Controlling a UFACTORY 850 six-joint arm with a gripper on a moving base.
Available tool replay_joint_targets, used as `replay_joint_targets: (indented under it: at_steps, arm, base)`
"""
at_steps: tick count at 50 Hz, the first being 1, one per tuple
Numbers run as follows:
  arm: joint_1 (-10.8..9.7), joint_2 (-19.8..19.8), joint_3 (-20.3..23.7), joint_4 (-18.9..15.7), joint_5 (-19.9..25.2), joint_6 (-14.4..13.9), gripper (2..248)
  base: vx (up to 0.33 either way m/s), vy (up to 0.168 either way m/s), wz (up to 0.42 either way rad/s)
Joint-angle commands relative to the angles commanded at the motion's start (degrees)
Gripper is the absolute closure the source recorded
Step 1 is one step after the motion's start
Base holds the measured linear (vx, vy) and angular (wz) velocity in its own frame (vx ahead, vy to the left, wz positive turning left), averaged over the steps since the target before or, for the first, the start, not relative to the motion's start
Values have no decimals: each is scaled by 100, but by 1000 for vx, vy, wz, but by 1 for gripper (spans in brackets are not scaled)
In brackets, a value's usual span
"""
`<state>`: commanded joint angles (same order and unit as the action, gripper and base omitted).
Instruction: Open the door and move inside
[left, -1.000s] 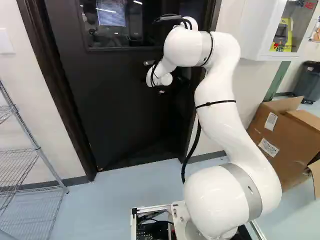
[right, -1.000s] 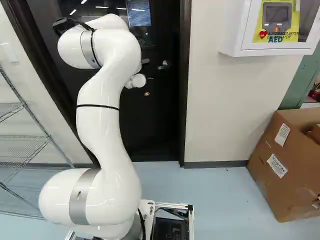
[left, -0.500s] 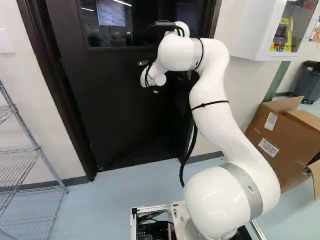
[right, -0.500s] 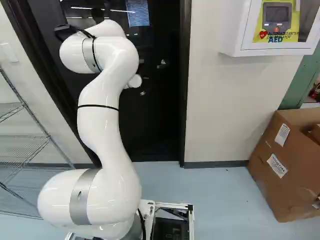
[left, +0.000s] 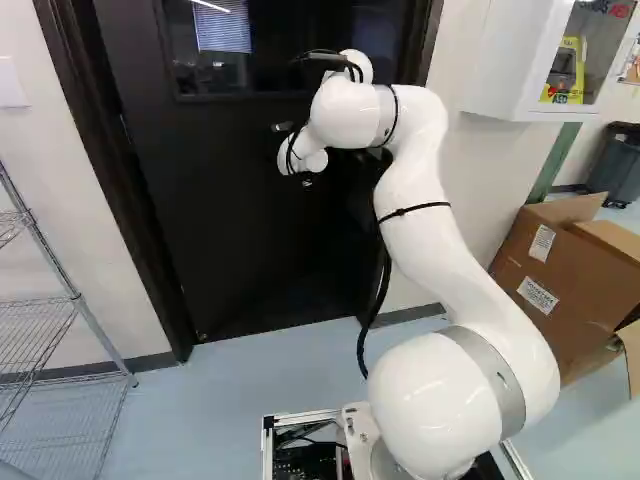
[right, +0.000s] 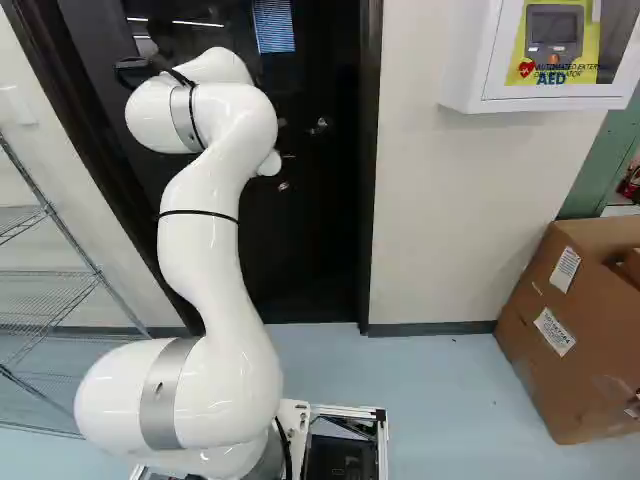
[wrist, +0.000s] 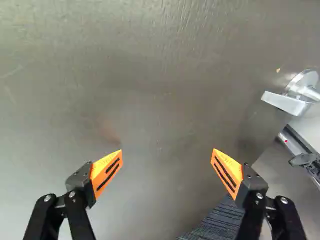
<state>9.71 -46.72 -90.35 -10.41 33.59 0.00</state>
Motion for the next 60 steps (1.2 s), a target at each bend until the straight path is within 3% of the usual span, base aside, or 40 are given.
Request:
replay_joint_targets:
  at_steps: [33,50,60]
  arm:
    - [95,895,1230,0,0,0,3]
    - [152,918,1261,0,0,0,3]
    - [210,734,1012,0,0,0,3]
  base:
    - [0,0,0]
    - [0,0,0]
    - [0,0,0]
